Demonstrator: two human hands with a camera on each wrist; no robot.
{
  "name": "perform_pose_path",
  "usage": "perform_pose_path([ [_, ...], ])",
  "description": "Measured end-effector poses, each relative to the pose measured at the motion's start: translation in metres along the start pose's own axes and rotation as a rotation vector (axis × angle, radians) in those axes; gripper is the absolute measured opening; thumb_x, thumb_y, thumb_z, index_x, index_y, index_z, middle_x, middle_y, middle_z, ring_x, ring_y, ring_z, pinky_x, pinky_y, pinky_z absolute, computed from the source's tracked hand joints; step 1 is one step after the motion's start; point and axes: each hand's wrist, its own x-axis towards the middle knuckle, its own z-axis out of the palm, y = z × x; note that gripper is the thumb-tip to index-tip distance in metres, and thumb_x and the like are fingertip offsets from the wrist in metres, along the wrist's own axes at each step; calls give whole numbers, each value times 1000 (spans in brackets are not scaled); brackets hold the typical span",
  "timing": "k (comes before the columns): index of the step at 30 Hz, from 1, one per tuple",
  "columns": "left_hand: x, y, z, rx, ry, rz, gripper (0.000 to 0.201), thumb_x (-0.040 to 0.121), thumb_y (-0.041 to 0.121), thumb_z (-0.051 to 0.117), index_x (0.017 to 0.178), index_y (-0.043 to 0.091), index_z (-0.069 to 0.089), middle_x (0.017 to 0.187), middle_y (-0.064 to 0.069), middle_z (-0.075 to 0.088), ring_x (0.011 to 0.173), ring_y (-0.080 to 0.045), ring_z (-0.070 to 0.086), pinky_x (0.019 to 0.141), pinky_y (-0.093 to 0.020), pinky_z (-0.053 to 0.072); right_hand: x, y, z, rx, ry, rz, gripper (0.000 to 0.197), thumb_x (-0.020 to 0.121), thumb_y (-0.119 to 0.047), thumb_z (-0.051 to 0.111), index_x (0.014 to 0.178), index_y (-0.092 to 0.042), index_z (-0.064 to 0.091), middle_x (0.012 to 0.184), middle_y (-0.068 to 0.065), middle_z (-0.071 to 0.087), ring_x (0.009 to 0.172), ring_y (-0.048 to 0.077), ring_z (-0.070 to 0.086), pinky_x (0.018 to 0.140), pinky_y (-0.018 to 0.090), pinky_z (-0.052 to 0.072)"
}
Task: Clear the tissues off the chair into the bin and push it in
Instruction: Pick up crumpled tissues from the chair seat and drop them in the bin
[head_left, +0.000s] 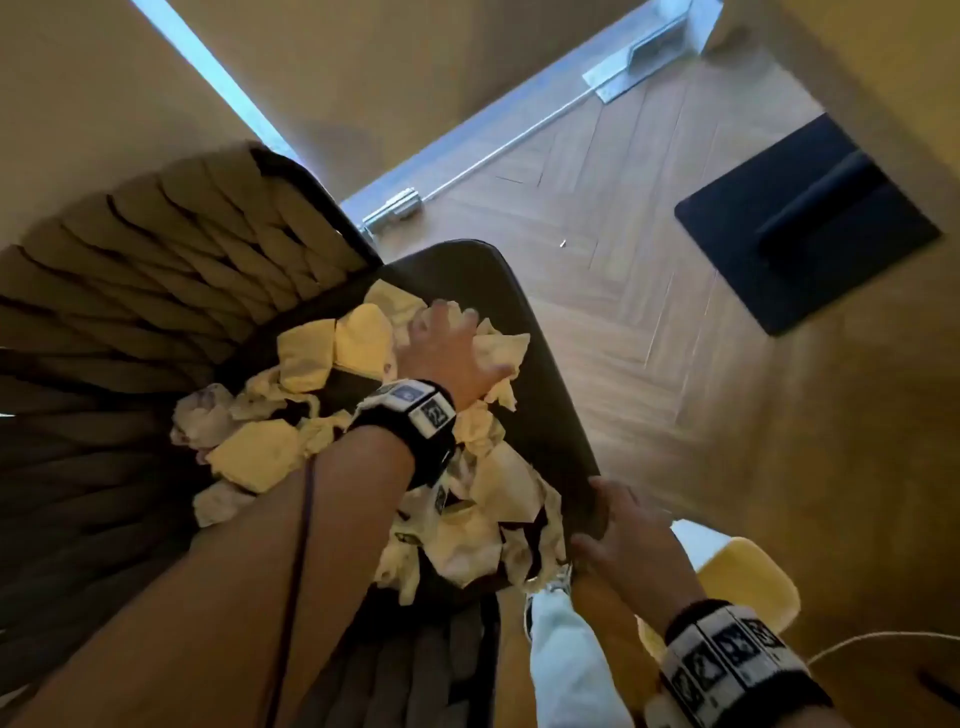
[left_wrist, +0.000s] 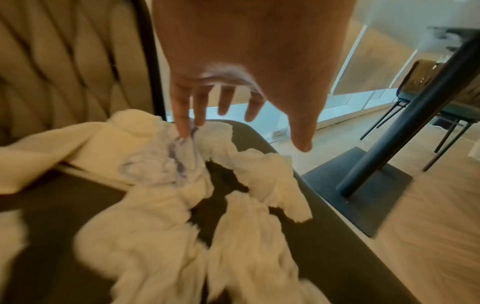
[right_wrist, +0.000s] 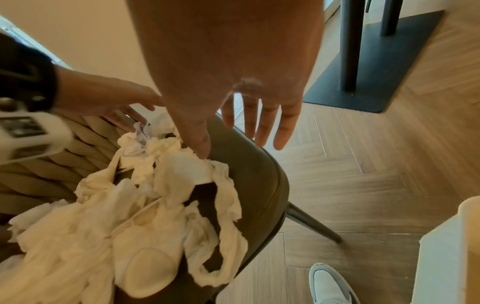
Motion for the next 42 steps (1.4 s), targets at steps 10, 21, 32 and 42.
perform_pose_path([
  [10,37,23,55,2,-74,-139,78,76,35,72,139,20,29,147,-13,27,128,-40,40,98,-46,42,23,6,9,22,-23,-101,71,77,-43,72,137,-37,34,134,-8,46,113,9,52,89,19,46],
  [21,0,-19,-2,-310,227,188,27,84,10,60,112,10,58,104,-4,59,95,-14,55,79,-21,41,78,-49,29,-842,-238,-616,112,76,-48,68,146,-35,-18,159,7,-19,147,36,-8,114,57,18],
  [32,-87,-104,8,-482,176,121,18,77,2,61,82,17,53,81,2,52,74,-14,50,60,-12,32,119,-109,56,-972,-101,-624,79,70,-42,71,138,-25,34,138,10,35,117,31,38,88,40,45],
  [42,-121,-71,-3,-539,138,299,18,77,5,61,82,20,52,82,5,51,70,-5,47,63,-12,36,23,-69,42,8,301,-233,66,59,-28,82,116,-22,48,123,1,38,110,16,41,88,24,42],
])
